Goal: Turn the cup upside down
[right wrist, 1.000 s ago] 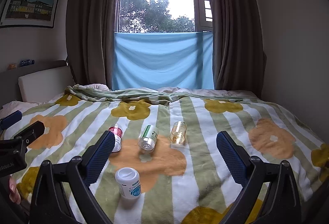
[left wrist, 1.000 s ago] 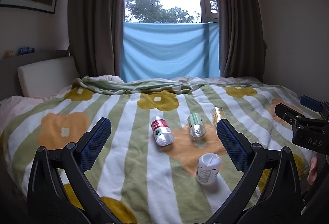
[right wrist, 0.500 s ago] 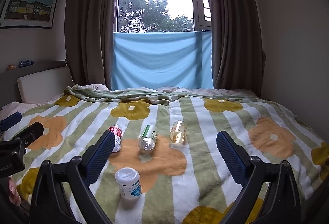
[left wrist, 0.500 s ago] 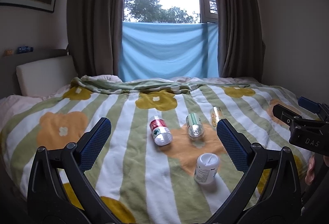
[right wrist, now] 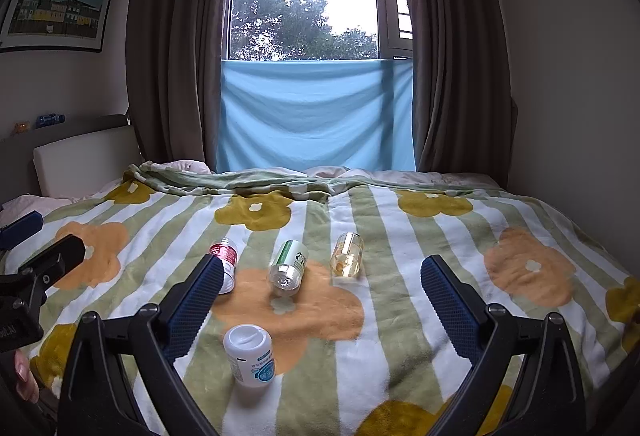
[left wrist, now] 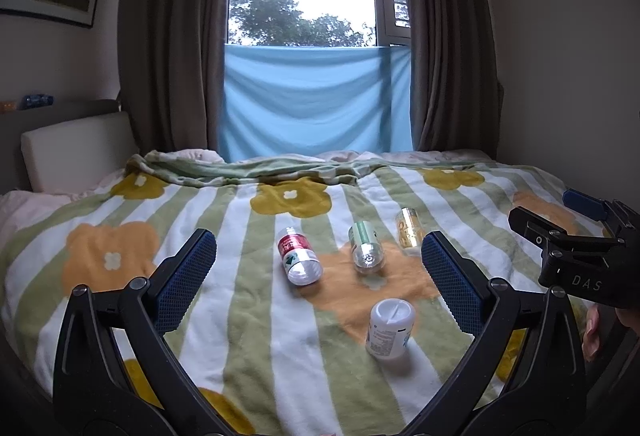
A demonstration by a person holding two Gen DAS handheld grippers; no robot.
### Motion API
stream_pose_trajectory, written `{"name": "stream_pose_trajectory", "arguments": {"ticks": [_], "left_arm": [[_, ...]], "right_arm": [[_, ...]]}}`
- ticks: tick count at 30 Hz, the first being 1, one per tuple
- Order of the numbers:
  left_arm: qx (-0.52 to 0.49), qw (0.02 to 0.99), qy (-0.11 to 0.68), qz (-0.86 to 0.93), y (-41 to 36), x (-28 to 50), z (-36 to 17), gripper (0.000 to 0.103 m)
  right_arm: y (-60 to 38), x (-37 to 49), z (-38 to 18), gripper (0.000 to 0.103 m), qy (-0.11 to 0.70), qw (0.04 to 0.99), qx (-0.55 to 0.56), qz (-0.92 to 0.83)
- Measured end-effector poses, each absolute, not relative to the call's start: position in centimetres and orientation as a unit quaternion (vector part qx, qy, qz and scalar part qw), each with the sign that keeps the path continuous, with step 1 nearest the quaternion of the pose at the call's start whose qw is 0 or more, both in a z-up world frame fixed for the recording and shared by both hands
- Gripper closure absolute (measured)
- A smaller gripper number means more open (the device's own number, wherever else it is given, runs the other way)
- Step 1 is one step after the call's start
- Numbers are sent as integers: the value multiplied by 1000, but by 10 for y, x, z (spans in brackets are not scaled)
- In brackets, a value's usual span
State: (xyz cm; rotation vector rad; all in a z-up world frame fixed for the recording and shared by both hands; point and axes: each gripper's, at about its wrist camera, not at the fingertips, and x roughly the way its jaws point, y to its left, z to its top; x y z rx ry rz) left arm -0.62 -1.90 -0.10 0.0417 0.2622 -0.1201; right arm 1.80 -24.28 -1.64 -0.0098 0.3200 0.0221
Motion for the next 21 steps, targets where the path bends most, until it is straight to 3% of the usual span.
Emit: {"name": "stream_pose_trajectory", "arguments": {"ticks": [21], "left_arm": [[24, 994, 102, -42, -18, -15, 5, 0]], "right_arm": [[-237, 23, -22, 4, 157, 987, -11, 15]]}}
